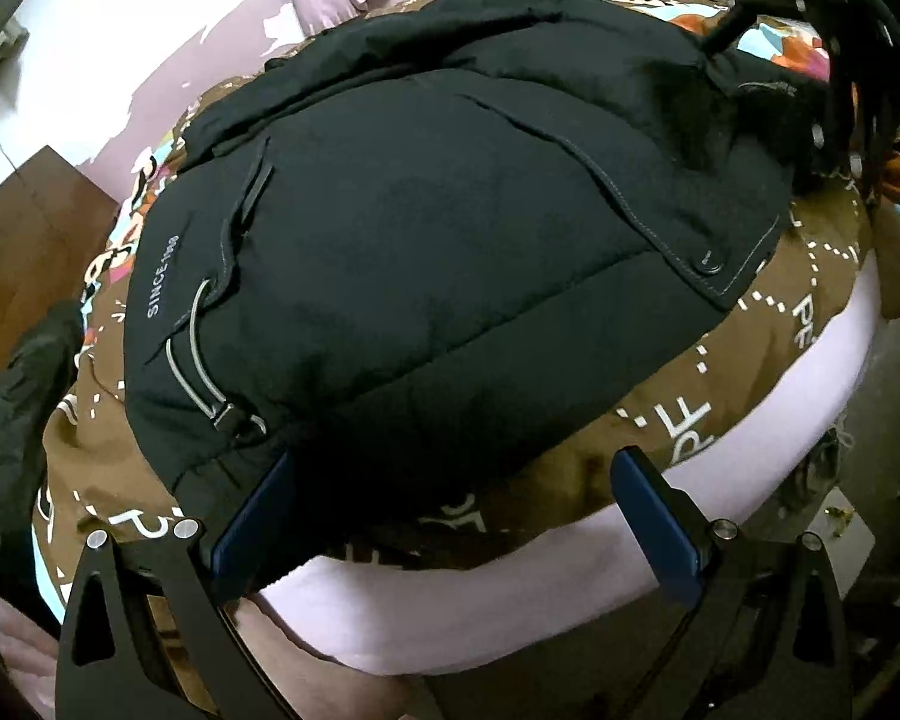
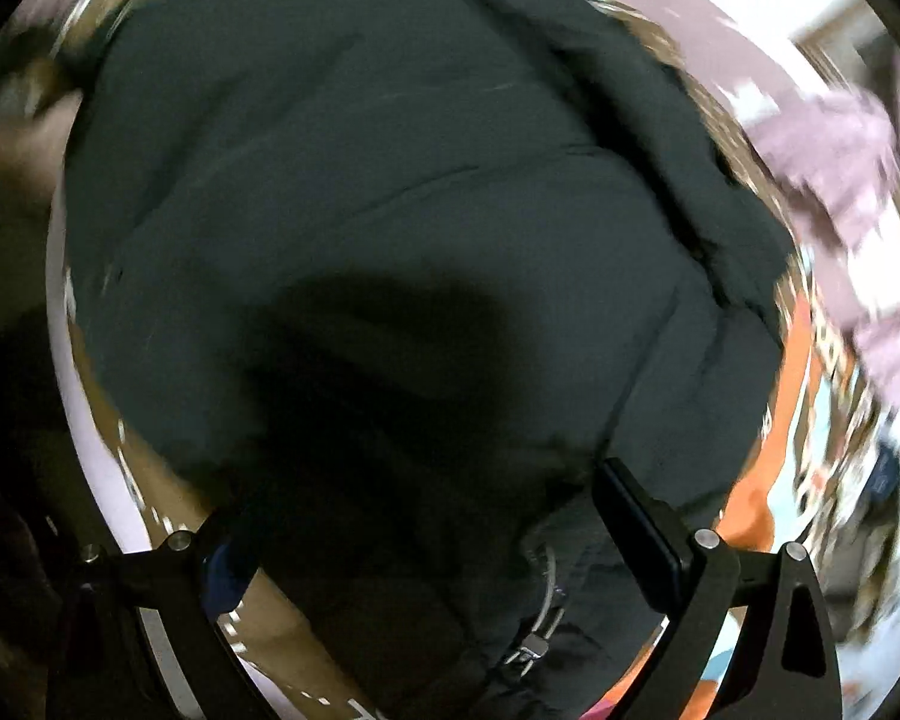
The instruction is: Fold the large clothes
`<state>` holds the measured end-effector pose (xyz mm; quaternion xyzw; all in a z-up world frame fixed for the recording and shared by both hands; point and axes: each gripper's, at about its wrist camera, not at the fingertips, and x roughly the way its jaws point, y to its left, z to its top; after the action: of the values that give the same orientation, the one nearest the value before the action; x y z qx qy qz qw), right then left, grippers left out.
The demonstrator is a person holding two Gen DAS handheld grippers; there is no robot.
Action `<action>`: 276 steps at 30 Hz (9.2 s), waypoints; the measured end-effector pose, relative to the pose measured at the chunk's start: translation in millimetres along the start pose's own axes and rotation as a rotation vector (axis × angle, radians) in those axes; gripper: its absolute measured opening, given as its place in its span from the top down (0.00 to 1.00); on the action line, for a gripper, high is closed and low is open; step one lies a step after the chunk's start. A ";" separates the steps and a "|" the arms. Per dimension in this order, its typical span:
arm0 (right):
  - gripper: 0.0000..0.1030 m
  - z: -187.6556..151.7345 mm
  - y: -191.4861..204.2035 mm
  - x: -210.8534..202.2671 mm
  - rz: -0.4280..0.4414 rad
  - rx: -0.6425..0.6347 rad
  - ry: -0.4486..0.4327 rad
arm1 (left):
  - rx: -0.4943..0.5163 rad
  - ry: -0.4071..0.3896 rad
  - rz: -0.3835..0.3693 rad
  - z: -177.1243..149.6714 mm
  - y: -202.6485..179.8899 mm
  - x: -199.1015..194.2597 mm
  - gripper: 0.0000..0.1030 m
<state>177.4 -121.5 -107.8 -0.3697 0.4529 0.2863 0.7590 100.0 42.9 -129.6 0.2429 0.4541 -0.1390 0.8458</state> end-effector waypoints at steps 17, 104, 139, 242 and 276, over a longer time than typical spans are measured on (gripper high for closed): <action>0.04 -5.1 -44.2 -4.0 0.110 0.203 -0.015 | 0.165 -0.072 0.267 -7.9 -14.7 12.1 0.28; 0.60 184.9 -261.8 51.8 -0.248 0.476 -0.374 | -0.342 -0.295 0.235 283.3 223.7 72.5 0.85; 0.00 166.1 -268.2 99.6 0.031 0.627 -0.355 | -0.520 -0.234 0.083 312.3 238.6 89.4 0.01; 0.39 38.3 -288.8 103.4 0.336 0.918 -0.339 | -0.996 -0.223 -0.641 155.8 347.3 107.0 0.24; 0.51 -33.3 -334.3 14.2 0.025 1.045 -0.524 | -1.049 -0.327 -0.627 230.6 275.2 124.4 0.58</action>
<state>424.9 -335.5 -30.2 0.1425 0.3356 0.1159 0.9239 455.2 149.3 -47.0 -0.3729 0.3764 -0.1746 0.8299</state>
